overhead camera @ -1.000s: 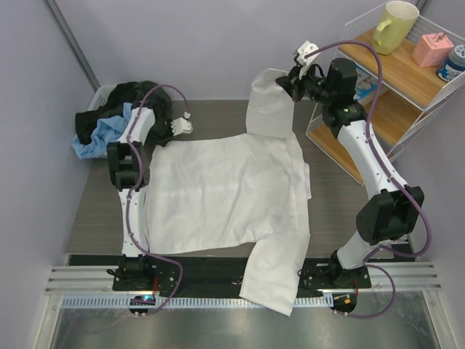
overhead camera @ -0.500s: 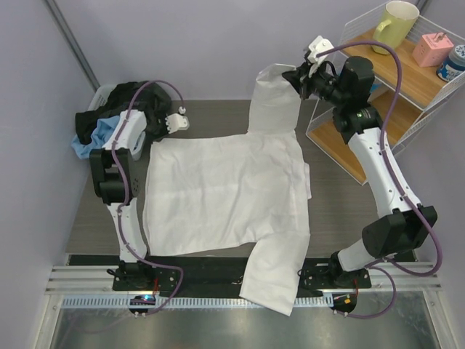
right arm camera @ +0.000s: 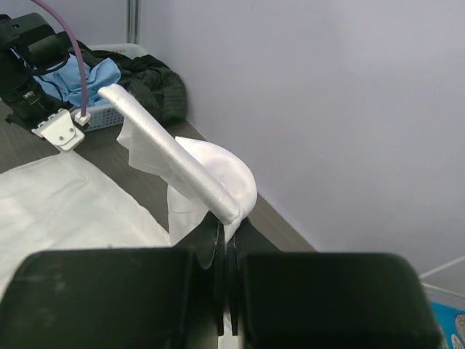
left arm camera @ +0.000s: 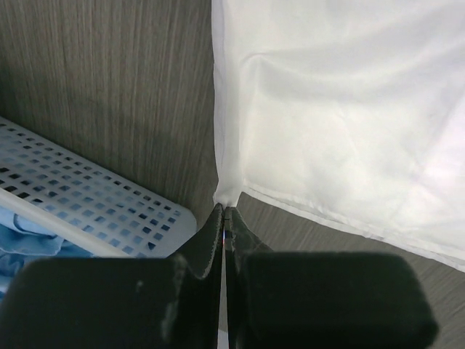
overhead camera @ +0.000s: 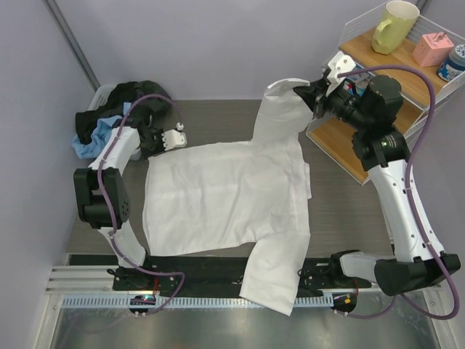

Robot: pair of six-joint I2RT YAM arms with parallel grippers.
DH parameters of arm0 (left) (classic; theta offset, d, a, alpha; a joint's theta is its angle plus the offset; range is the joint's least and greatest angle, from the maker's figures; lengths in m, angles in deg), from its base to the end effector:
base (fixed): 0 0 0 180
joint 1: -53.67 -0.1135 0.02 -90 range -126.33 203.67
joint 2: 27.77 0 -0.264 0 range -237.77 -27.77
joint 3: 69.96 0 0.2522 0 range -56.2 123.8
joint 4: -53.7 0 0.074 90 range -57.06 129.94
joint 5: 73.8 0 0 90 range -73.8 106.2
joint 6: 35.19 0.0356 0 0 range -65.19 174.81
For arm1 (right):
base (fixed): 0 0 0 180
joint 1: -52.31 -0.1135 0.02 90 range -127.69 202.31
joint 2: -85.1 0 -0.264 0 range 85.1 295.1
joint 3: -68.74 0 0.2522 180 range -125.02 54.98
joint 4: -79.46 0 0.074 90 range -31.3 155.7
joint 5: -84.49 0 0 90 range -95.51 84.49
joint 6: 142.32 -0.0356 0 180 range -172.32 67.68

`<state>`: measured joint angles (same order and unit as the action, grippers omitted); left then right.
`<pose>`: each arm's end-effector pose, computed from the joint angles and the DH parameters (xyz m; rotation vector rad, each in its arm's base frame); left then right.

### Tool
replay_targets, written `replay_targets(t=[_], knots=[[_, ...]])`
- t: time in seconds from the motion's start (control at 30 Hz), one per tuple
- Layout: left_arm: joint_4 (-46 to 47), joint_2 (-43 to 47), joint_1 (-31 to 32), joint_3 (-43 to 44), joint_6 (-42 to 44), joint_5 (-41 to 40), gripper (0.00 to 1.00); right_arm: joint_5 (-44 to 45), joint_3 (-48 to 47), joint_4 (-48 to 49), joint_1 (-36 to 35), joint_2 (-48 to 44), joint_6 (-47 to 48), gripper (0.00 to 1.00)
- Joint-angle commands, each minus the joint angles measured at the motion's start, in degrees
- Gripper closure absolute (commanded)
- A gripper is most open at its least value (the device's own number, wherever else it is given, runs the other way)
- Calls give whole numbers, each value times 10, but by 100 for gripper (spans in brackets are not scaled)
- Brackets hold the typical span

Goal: Fold and stack the long sleeve shirts
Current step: Fold the shirt

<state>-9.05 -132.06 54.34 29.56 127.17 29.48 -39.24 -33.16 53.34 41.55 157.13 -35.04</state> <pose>0.3779 -0.0126 0.2480 1.6505 2.1247 0.0592 0.2524 0.0681 0.4970 -0.8080 1.2952 0.3514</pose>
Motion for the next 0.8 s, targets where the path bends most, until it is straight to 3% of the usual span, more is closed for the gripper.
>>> replay_targets(t=[0.0,0.43,0.77], knots=[[27,55,-4,-40,16,16,100,-16,13,-30,0,-57,-25,99],[45,118,-2,-163,31,18,100,-32,129,-100,-14,-180,-113,99],[51,130,-1,-193,39,10,100,-32,140,-144,-42,-214,-167,99]])
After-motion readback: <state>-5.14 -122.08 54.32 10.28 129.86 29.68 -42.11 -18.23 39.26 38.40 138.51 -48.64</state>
